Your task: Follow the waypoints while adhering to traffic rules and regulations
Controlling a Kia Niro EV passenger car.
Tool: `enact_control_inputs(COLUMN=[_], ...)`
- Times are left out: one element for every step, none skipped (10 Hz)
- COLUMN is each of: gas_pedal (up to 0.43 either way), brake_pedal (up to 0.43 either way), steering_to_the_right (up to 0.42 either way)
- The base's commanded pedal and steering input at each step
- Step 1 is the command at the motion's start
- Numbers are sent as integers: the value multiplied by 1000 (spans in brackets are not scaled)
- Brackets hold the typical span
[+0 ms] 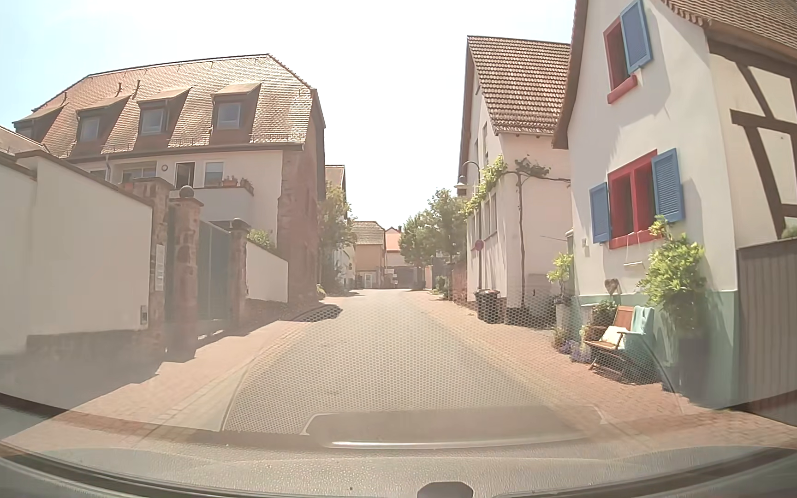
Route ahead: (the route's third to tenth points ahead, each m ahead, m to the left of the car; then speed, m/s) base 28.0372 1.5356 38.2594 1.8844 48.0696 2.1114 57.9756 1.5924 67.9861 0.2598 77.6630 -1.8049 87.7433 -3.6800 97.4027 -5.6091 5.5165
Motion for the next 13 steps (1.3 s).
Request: enact_control_inputs(gas_pedal=[280, 280, 280, 280, 268, 268, 248, 248, 248, 240, 228, 197, 177], brake_pedal=[0, 0, 0, 0, 0, 0, 0, 0, 0, 0, 0, 0, 0], steering_to_the_right=[5, 5, 5, -3, -13, -28, -38, -39, -38, -33, -28, -23, -20])
